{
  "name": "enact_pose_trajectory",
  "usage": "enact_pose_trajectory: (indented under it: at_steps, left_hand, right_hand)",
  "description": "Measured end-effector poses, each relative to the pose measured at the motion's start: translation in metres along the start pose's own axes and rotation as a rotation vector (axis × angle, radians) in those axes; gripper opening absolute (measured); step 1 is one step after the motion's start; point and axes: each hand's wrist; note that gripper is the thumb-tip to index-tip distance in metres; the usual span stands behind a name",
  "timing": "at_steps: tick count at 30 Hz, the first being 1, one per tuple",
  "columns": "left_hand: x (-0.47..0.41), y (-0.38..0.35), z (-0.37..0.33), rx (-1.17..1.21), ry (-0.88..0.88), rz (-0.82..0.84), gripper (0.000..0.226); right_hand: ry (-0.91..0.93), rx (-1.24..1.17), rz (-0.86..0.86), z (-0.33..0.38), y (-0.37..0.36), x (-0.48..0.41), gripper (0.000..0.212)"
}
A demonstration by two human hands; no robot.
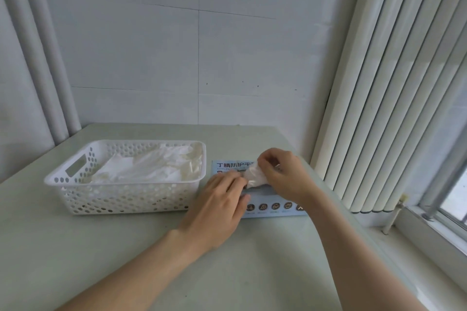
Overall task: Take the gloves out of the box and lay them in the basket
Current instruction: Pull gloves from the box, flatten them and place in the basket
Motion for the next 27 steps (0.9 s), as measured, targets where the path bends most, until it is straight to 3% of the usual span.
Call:
enact_pose_trajectory:
  at_steps: [10,14,19,23,27]
  left_hand:
    - [-0.005,-0.001,0.004,-0.075,-0.01,0.072,0.037]
    - [-0.006,0.001,0.001,-0.061,0.009,0.065,0.038]
    - [-0.006,0.0,0.003,-0.035,0.017,0.071,0.037]
    - [-0.009,0.01,-0.001,0.01,0.029,0.122,0.039]
    - [-0.015,0.037,-0.012,0.281,0.181,0.131,0.032]
  right_hand:
    - [-0.318,-0.298,-0.655,-0.005,-0.005,-0.009,0.022]
    - [-0.252,-0.419,-0.863,0.011,0.002,-0.005,0.016]
    - [-0.021,-0.441,-1.079,0.038,0.013,0.001,0.02]
    - [0.071,-0.57,-0.918,0.06,0.01,0.009,0.011]
    - [-0.104,-0.774,-0.435,0.064,0.009,0.012,0.005]
Point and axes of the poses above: each hand's wrist, its own x-axis away from the middle knuckle, its own y-axis out of the back of the hand, z = x × y, and after that the axes turned 1 degree about x, right-handed
